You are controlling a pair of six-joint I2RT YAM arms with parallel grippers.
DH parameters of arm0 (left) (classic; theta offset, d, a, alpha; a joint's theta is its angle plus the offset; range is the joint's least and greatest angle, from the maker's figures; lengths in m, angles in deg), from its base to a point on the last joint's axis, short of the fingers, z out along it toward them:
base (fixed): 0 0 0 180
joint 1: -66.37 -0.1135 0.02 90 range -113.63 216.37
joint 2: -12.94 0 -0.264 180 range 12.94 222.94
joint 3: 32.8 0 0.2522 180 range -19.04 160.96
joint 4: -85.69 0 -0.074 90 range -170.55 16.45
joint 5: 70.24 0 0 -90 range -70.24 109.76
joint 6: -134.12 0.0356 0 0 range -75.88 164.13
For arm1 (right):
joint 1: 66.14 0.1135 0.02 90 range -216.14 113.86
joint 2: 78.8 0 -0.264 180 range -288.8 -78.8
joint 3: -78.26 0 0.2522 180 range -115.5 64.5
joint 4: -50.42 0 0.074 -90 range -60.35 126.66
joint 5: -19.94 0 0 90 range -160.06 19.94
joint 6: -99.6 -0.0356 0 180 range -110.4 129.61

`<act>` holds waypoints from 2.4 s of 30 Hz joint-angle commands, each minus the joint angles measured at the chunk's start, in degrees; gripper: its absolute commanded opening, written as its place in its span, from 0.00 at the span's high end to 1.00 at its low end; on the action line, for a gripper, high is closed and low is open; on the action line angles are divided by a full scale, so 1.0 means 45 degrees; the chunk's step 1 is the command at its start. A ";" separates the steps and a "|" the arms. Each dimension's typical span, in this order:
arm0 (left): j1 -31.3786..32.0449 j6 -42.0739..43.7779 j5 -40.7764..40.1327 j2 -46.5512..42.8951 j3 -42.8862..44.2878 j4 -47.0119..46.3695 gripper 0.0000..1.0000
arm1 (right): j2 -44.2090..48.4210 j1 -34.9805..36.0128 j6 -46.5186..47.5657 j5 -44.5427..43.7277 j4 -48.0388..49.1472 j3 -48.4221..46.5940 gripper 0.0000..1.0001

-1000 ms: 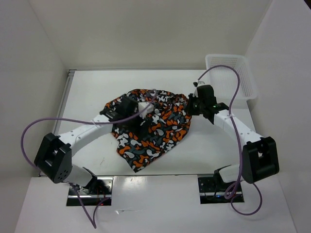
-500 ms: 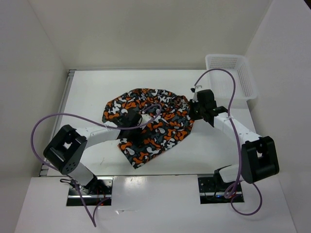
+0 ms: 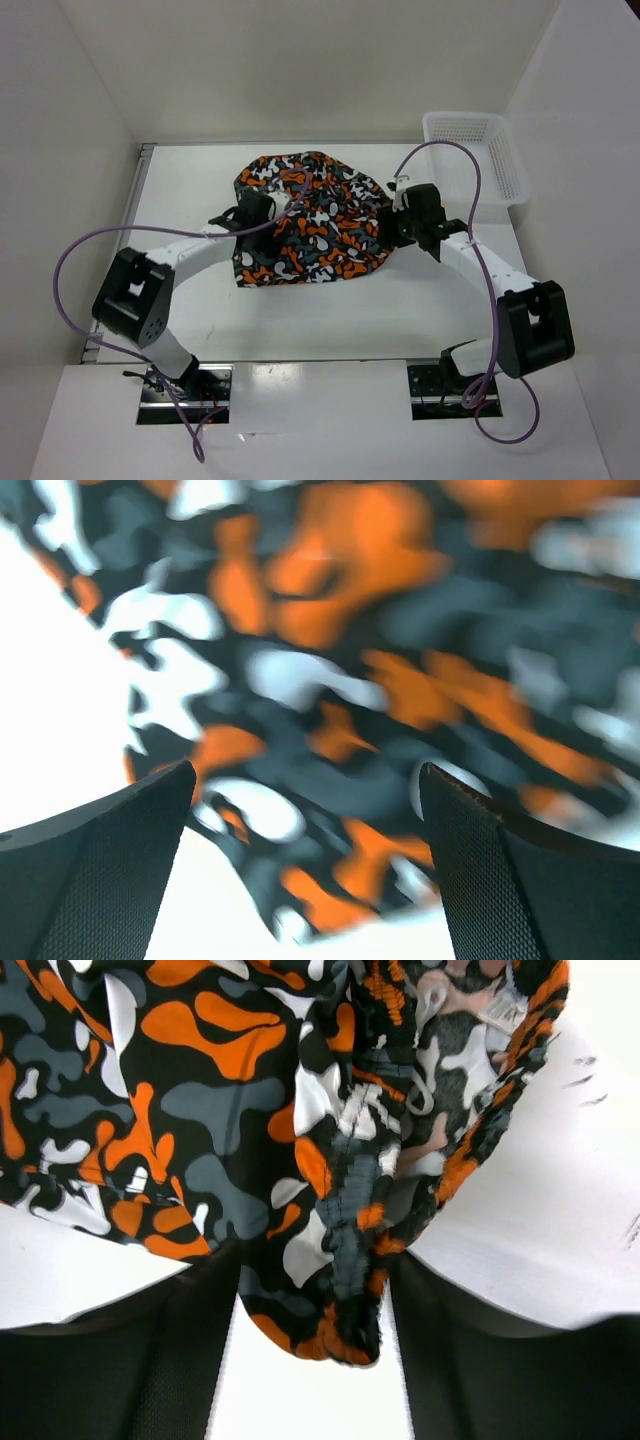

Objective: Fold and stack the shorts
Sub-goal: Flatten the shorts out

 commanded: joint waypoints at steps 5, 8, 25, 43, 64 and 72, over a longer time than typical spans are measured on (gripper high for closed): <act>0.0734 0.0036 0.0903 -0.2323 -0.2468 0.3130 0.01 | 0.0185 -0.0062 0.2910 -0.0812 -0.0594 -0.0880 0.23; 0.0734 0.0036 0.0766 -0.2323 -0.2980 0.2704 0.01 | -0.0186 -0.0062 0.4180 -0.0930 -0.1181 -0.1759 0.23; 0.0617 0.0036 0.0590 -0.1736 -0.4289 0.1566 0.58 | -0.2530 0.0251 0.5807 -0.0891 -0.1302 -0.0806 0.71; -0.0439 0.0036 0.2736 -0.5995 -0.2706 0.9457 0.79 | -0.2024 0.0601 1.1215 0.0652 -0.6418 0.0053 0.97; -0.5183 0.0036 0.6801 -0.1113 0.1355 0.4695 0.28 | -0.1317 0.0603 0.6900 0.2840 -0.3021 -0.1664 0.25; -0.5047 0.0036 0.7249 0.0117 0.0242 0.4576 0.22 | -0.2297 0.0603 0.7467 0.1611 -0.1849 -0.0357 0.33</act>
